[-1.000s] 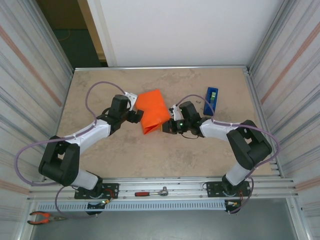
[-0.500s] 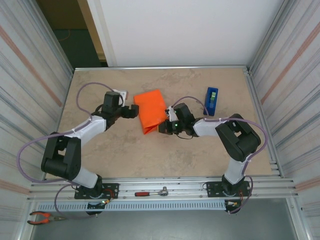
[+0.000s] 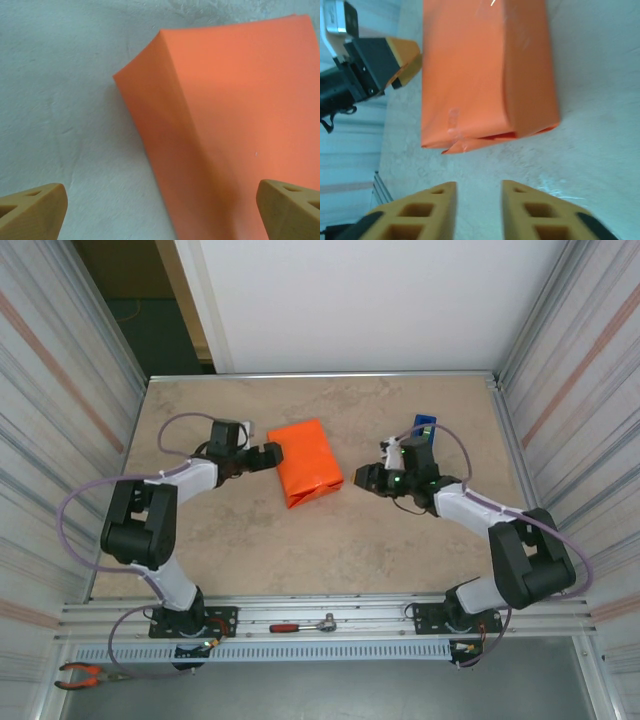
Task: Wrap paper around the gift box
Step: Rotate the gift box at the center of the table.
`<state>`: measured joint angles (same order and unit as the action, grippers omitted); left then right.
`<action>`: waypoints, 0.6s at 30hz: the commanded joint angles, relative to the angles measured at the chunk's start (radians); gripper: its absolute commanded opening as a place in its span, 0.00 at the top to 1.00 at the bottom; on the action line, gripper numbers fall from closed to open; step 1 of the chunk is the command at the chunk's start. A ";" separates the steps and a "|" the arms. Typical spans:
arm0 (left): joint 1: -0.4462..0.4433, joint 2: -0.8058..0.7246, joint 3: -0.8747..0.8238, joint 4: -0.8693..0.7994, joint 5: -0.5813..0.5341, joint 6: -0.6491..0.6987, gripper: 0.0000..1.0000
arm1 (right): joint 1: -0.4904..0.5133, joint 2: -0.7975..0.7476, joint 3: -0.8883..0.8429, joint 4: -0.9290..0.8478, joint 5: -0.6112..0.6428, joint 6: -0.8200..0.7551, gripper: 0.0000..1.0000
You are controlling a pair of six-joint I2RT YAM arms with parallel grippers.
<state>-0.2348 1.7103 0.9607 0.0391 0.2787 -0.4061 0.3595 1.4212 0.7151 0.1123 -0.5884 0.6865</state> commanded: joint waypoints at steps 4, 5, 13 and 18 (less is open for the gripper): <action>0.005 0.084 0.109 0.037 0.103 -0.062 0.03 | -0.103 -0.063 0.008 -0.171 -0.052 -0.067 0.58; 0.004 0.104 0.132 0.026 0.122 -0.063 0.03 | -0.112 -0.072 0.005 -0.177 -0.050 -0.066 0.58; -0.065 0.287 0.382 -0.142 0.242 0.009 0.06 | -0.129 -0.120 -0.009 -0.279 0.024 -0.061 0.55; -0.137 0.376 0.477 -0.137 0.350 0.046 0.07 | -0.130 -0.159 -0.027 -0.314 0.073 -0.058 0.55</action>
<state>-0.3332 2.0525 1.3949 -0.0589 0.5144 -0.4053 0.2352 1.3010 0.7074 -0.1478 -0.5552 0.6426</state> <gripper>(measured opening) 0.935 0.451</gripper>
